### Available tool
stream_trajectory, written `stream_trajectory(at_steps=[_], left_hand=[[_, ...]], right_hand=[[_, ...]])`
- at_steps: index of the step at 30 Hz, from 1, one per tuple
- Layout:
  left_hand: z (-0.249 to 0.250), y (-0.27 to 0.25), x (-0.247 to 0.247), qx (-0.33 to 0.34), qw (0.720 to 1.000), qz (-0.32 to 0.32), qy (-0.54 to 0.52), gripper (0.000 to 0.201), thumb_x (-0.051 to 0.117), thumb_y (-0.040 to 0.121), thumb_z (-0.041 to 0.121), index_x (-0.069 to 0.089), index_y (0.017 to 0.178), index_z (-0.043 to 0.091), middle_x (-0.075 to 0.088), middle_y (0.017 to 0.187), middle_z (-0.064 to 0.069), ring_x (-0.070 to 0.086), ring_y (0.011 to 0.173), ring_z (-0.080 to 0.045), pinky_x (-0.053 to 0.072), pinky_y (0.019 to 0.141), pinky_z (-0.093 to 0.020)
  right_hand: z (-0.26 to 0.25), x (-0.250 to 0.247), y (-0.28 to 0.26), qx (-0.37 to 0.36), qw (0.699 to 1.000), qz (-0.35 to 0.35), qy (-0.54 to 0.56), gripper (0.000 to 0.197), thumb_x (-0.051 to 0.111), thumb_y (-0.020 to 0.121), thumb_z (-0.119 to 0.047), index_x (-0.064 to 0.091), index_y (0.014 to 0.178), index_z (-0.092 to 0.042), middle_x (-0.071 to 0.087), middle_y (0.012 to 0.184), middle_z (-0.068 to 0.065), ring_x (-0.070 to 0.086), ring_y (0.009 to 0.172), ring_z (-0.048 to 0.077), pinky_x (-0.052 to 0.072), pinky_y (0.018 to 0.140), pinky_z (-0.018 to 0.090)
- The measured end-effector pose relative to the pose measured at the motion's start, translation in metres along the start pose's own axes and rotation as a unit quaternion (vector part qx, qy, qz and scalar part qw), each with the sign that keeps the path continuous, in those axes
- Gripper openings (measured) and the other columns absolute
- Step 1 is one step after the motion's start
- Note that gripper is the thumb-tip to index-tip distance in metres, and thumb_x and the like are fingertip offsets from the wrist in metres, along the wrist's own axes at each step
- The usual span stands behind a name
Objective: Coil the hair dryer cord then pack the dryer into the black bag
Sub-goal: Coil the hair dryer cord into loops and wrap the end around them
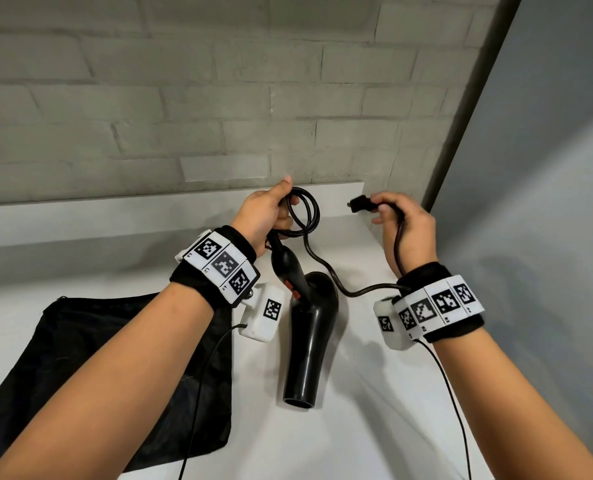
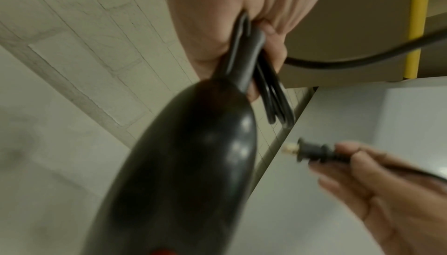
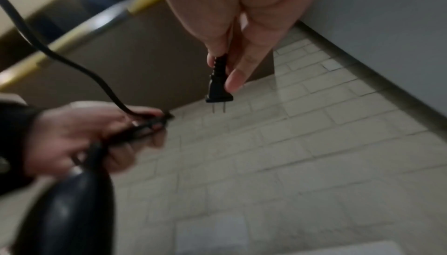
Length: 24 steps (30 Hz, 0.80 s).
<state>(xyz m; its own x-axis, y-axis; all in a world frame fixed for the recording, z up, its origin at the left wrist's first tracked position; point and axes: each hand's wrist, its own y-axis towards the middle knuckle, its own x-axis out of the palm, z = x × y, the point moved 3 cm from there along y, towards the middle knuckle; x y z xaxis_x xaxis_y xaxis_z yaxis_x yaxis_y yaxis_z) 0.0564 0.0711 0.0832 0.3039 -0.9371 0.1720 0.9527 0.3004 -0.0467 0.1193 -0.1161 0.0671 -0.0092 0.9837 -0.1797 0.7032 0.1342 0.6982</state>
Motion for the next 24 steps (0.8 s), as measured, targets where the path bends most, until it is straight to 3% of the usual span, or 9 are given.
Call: stream_trajectory(at_steps=[5,9,12,14,17,18,20,22,24], left_hand=[[0.001,-0.001,0.006,0.010,1.000,0.010,0.005,0.040,0.042,0.096,0.037,0.048,0.065,0.012,0.021,0.032,0.014,0.019,0.027,-0.001,0.016,0.031,-0.013],[0.003,-0.004,0.013,0.028,1.000,0.003,0.014,0.039,0.041,0.096,0.034,0.047,0.064,0.013,0.023,0.029,0.013,0.018,0.026,0.000,0.017,0.029,-0.012],[0.006,-0.009,0.018,0.031,0.999,0.001,0.031,0.035,0.040,0.097,0.031,0.048,0.068,0.013,0.036,0.031,0.010,0.027,0.022,-0.001,0.021,0.028,-0.010],[0.008,-0.010,0.019,0.033,0.998,-0.001,0.044,0.030,0.041,0.097,0.029,0.050,0.074,0.013,0.050,0.051,0.003,0.041,0.025,0.000,0.028,0.031,-0.009],[0.005,-0.008,0.017,0.045,0.995,-0.011,0.088,0.027,0.043,0.096,0.032,0.052,0.078,0.013,0.053,0.071,-0.005,0.052,0.052,-0.011,0.034,0.049,-0.020],[0.005,-0.008,0.017,0.048,0.995,-0.017,0.091,0.026,0.044,0.095,0.032,0.052,0.079,0.014,0.052,0.073,-0.008,0.046,0.058,-0.015,0.030,0.053,-0.024],[0.004,-0.008,0.017,0.050,0.994,-0.028,0.095,0.025,0.046,0.095,0.033,0.052,0.078,0.015,0.043,0.075,-0.013,0.034,0.061,-0.017,0.026,0.052,-0.025],[0.004,-0.009,0.018,0.054,0.993,-0.037,0.100,0.025,0.046,0.095,0.032,0.052,0.077,0.016,0.040,0.072,-0.010,0.031,0.060,-0.016,0.025,0.046,-0.020],[0.003,-0.008,0.018,0.053,0.992,-0.046,0.106,0.024,0.045,0.095,0.032,0.053,0.077,0.018,0.043,0.074,-0.009,0.034,0.064,-0.018,0.025,0.047,-0.019]], right_hand=[[-0.048,0.011,-0.007,-0.076,0.995,-0.012,0.064,0.018,0.048,0.088,-0.001,0.060,0.093,-0.014,0.052,0.083,-0.008,0.060,0.073,0.019,0.051,0.068,0.012],[-0.048,0.025,-0.011,-0.100,0.994,-0.051,0.010,0.016,0.049,0.088,-0.004,0.065,0.091,-0.004,0.051,0.081,-0.008,0.057,0.071,0.011,0.053,0.069,0.024],[-0.046,0.034,-0.017,-0.137,0.987,-0.071,-0.034,0.015,0.050,0.087,-0.001,0.065,0.090,0.000,0.052,0.082,0.002,0.050,0.075,-0.011,0.042,0.074,0.005],[-0.044,0.039,-0.021,-0.168,0.979,-0.094,-0.067,0.016,0.049,0.086,0.000,0.065,0.089,0.002,0.055,0.079,0.011,0.050,0.075,-0.005,0.038,0.075,0.000],[-0.037,0.043,-0.022,-0.228,0.953,-0.120,-0.156,0.015,0.052,0.081,0.004,0.064,0.089,-0.001,0.063,0.082,0.016,0.058,0.079,0.017,0.051,0.070,0.020],[-0.035,0.045,-0.023,-0.262,0.935,-0.128,-0.202,0.016,0.053,0.078,0.006,0.063,0.088,-0.002,0.064,0.082,0.014,0.056,0.083,0.021,0.054,0.066,0.029],[-0.033,0.049,-0.024,-0.312,0.899,-0.138,-0.276,0.019,0.049,0.075,0.002,0.063,0.085,-0.004,0.066,0.079,0.012,0.045,0.086,0.020,0.055,0.059,0.032],[-0.033,0.052,-0.023,-0.301,0.903,-0.129,-0.279,0.019,0.047,0.077,-0.002,0.061,0.089,-0.005,0.063,0.078,0.014,0.042,0.083,0.021,0.054,0.057,0.033],[-0.033,0.051,-0.021,-0.237,0.940,-0.103,-0.222,0.020,0.048,0.080,-0.005,0.056,0.098,-0.005,0.055,0.083,0.018,0.049,0.079,0.023,0.051,0.062,0.033]])
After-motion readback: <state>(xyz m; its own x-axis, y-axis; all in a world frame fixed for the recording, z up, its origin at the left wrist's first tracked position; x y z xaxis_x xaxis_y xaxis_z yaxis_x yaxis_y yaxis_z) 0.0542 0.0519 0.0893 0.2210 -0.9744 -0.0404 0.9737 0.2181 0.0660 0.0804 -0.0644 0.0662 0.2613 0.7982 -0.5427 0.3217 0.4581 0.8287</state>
